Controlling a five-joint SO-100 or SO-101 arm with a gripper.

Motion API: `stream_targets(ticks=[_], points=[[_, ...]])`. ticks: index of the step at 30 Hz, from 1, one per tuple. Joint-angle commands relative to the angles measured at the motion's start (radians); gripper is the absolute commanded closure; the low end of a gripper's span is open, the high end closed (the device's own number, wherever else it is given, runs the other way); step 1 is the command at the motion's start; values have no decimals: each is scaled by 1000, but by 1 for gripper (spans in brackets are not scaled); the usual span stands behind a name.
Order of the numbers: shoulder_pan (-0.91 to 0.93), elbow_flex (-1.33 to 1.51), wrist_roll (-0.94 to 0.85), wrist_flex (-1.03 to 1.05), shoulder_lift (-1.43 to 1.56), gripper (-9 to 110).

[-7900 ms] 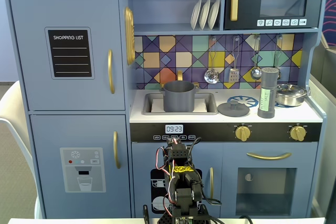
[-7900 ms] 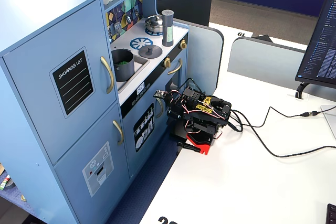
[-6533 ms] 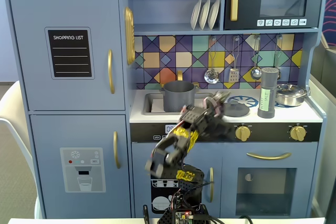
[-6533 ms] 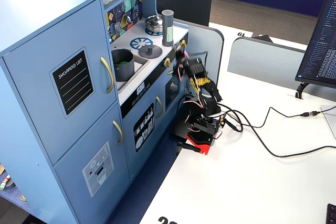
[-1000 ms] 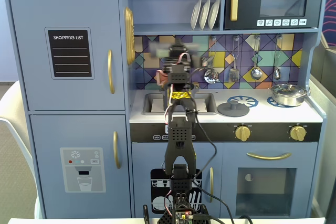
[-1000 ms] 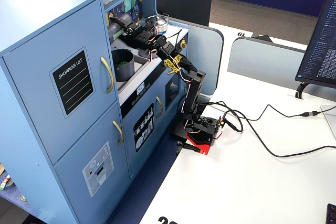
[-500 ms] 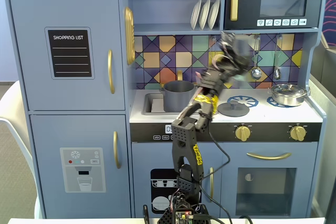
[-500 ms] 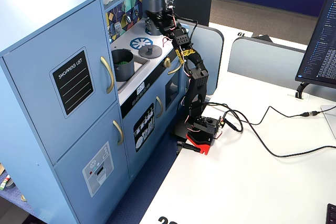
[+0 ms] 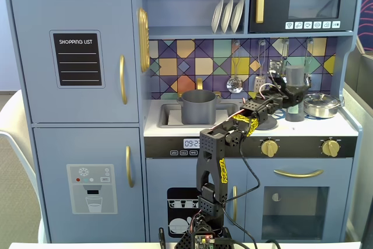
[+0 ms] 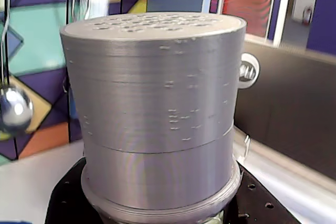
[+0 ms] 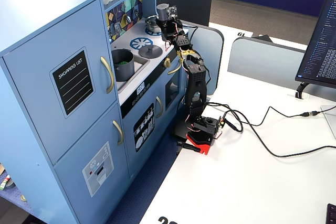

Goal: Put salt in the gray recipient

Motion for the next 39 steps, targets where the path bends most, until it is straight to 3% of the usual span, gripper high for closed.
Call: stream_targets(ticks=[1,16,18,22,24,26,34,39], points=[[18,-28,31,-43,-8,101],[15,67,-15,-118,-32,101],[21,91,-2,-132,-18,88],[43,146,32,-178,17,46],[54,161,-75,-135,41,26],[64,186,-229,-89,77,22],[71,374,-141,40,428,22],[55,534,-92,351,827,22]])
